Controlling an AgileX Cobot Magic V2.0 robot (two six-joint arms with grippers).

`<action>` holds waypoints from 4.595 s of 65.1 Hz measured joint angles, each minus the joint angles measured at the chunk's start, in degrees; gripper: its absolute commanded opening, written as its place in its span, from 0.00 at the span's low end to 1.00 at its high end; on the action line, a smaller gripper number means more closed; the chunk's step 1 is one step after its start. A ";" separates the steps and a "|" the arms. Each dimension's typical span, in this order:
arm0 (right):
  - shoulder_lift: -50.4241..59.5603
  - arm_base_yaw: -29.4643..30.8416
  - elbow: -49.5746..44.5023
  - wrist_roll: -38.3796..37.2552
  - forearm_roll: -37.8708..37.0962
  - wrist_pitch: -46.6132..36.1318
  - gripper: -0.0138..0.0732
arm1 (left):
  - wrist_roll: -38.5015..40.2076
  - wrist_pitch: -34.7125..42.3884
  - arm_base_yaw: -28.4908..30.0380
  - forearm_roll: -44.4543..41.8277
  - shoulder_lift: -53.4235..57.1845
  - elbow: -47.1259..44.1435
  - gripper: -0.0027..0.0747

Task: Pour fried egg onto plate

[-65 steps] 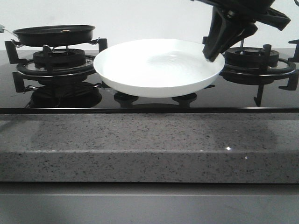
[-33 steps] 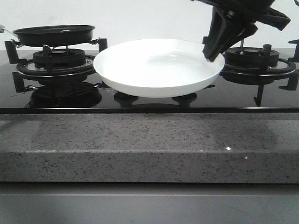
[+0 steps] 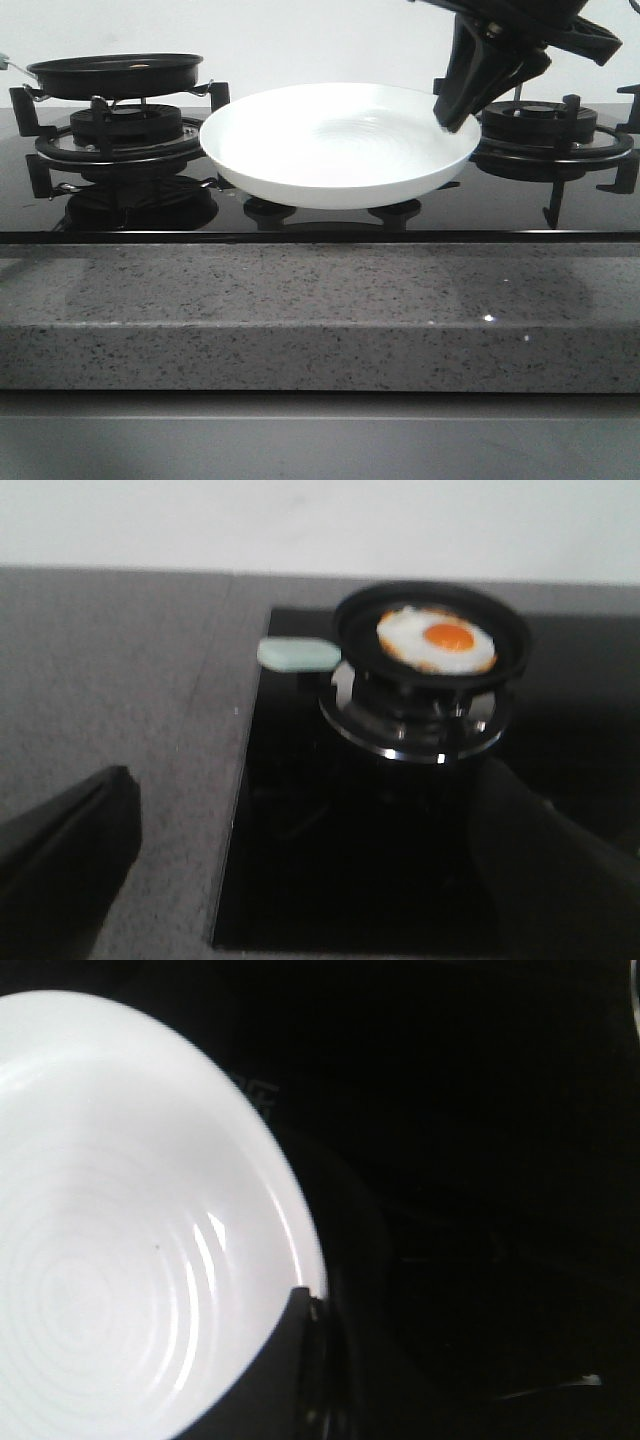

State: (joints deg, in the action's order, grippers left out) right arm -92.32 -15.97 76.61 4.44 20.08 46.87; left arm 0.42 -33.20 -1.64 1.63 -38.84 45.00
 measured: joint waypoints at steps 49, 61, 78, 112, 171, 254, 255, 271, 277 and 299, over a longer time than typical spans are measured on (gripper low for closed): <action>0.00 0.00 0.00 0.00 0.10 0.00 0.08 | -24.54 -14.18 19.64 55.91 -42.78 19.28 0.89; 0.00 0.00 0.00 0.00 0.10 0.00 0.08 | -26.54 -13.72 19.64 68.20 -49.05 19.32 0.89; 0.00 0.00 0.00 0.00 0.10 0.00 0.08 | -30.50 -14.60 19.64 81.75 -55.88 19.32 0.89; 0.00 0.00 0.00 0.00 0.10 0.00 0.08 | -32.57 -17.05 19.75 90.44 -60.73 20.04 0.24; 0.00 0.00 0.00 0.00 0.10 0.00 0.08 | -41.66 -21.66 18.98 94.04 -53.17 20.15 0.01; 0.00 0.00 0.00 0.00 0.10 0.00 0.08 | -48.00 18.09 -31.41 28.92 -30.55 19.77 0.01; 0.00 0.00 0.00 0.00 0.10 0.00 0.08 | -48.00 18.36 -31.54 28.55 -30.55 19.77 0.01; 0.00 0.00 -0.11 0.15 -0.01 0.22 0.08 | -48.00 20.80 -31.75 27.01 -30.55 19.77 0.01; 0.00 0.00 -0.11 0.15 0.07 0.08 0.08 | -48.00 20.91 -31.75 27.01 -30.55 19.77 0.01; 0.00 0.00 -0.11 0.15 0.07 0.08 0.08 | -48.00 20.58 -19.35 45.66 -30.55 19.77 0.01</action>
State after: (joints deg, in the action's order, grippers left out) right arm -92.32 -15.97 76.50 4.60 20.15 46.96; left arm -47.58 -12.62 -20.99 47.28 -69.39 64.78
